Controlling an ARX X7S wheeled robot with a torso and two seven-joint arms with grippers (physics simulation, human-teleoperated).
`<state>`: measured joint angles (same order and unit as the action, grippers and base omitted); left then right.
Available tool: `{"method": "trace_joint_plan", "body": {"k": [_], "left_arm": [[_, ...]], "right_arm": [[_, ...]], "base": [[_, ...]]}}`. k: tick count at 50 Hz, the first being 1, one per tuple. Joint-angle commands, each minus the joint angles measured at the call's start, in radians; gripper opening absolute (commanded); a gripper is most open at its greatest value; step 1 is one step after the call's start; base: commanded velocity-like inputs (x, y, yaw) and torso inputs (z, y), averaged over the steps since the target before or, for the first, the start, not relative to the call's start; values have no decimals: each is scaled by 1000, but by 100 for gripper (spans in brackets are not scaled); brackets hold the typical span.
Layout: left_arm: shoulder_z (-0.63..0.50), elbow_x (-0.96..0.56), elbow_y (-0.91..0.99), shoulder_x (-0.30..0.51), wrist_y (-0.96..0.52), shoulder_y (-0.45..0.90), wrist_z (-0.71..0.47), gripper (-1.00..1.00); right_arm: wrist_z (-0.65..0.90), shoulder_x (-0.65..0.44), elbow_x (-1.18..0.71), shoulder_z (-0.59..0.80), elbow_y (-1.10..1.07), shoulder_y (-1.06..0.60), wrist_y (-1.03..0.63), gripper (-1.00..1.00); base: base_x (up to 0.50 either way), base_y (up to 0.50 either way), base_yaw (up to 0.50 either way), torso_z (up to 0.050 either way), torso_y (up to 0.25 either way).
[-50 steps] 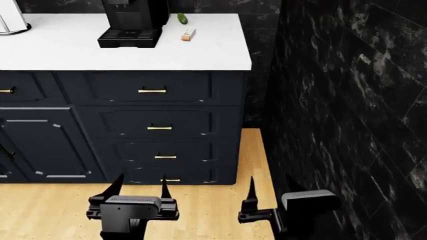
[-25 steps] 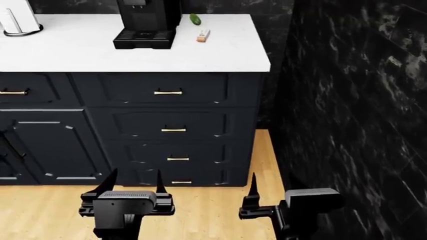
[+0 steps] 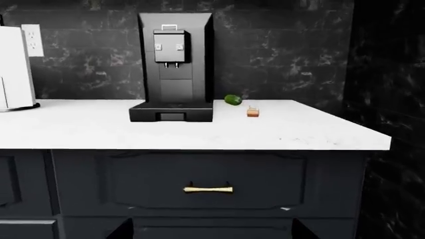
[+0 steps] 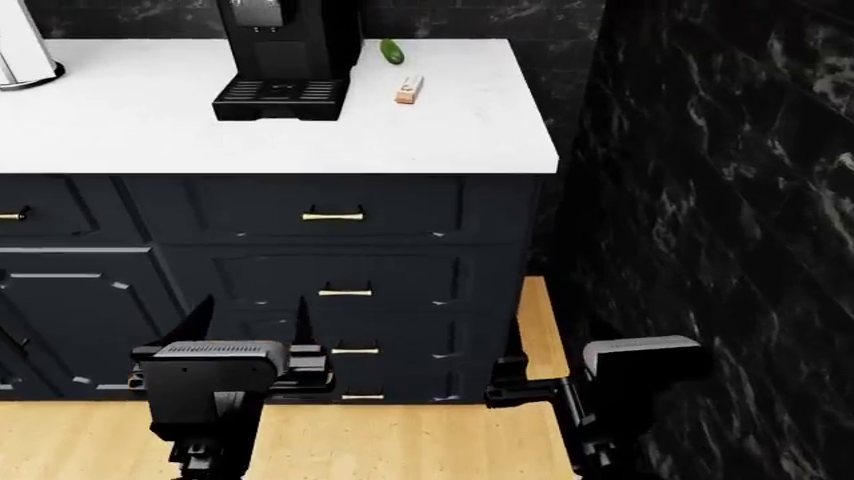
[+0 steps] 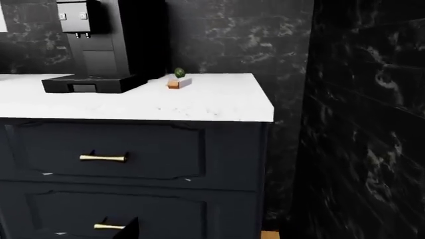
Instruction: Pick the bar from the counter and place it in the cabinet.
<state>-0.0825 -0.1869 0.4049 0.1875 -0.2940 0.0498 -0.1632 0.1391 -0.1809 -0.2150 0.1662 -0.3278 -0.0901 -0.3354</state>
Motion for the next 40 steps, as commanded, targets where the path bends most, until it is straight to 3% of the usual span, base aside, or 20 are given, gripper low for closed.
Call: {"method": "trace_joint_plan", "body": {"k": [1,13,27,40], "left_arm": [[-23,-24,67,19,-56,7,-3,100],[-34,-43,136,42,-108,12,-12,100],[6,-90,193,54,-185,61,-32,100],[33,-127,176,44,-183,52,-52,100]], "right_arm": [[7,-23,-6,1,-30,-4,-23,100],[8,-34,-2,16,-33,-8,-18,100],[36,-24,-184,-72,-193,-71,-239,100],[68,-37,-224,-98,-239,-102,-301,100]], "base": [[395,172,0,0,0],[365,309,0,0,0],[374,221,0,0,0],[368,148,0,0,1]]}}
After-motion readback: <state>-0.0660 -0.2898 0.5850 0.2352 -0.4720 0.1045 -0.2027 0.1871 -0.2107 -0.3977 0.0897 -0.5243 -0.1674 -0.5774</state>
